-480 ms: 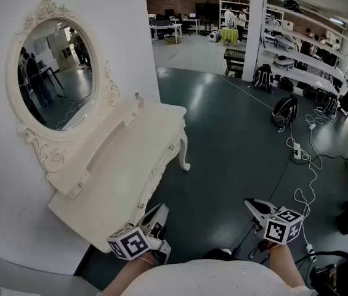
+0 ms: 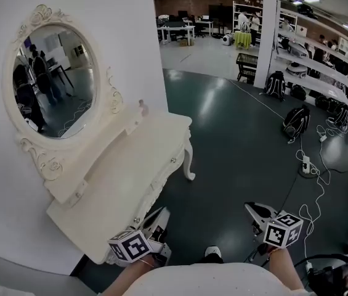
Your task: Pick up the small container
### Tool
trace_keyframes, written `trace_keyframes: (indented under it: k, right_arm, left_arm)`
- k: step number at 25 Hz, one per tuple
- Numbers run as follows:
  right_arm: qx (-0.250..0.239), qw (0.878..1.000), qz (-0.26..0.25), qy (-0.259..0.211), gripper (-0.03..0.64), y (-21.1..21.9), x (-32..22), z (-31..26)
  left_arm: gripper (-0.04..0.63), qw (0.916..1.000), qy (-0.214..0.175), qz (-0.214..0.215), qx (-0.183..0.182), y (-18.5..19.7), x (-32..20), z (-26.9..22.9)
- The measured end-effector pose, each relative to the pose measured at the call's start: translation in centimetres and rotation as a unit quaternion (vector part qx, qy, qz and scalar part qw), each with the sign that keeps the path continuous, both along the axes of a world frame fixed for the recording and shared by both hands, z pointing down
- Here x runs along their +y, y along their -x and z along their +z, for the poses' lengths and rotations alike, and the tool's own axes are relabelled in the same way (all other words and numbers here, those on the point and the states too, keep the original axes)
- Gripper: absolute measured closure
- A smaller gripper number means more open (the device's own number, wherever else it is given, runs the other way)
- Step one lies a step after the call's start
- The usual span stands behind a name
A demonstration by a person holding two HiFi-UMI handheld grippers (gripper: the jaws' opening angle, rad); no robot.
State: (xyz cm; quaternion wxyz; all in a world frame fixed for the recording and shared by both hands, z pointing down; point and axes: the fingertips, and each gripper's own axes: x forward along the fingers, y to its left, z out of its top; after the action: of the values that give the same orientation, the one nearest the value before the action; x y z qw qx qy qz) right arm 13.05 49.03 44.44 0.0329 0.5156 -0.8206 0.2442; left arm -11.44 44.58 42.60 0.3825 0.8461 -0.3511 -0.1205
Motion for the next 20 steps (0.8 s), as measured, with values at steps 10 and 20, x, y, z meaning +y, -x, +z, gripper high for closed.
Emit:
trace_keyframes:
  k: [10,20]
  right_arm:
    - [-0.002,0.998,-0.06,-0.018,0.618,-6.4,-10.9,-0.7]
    - [0.016,0.999,-0.041,-0.005,0.618,-11.0,-21.2,1.4]
  left_arm:
    - [0.595,0.9988,-0.014,-0.045,-0.016,-6.7,-9.2,-0.7]
    - [0.595,0.9919,-0.016,-0.107,-0.066,-11.7,-16.8,0.9]
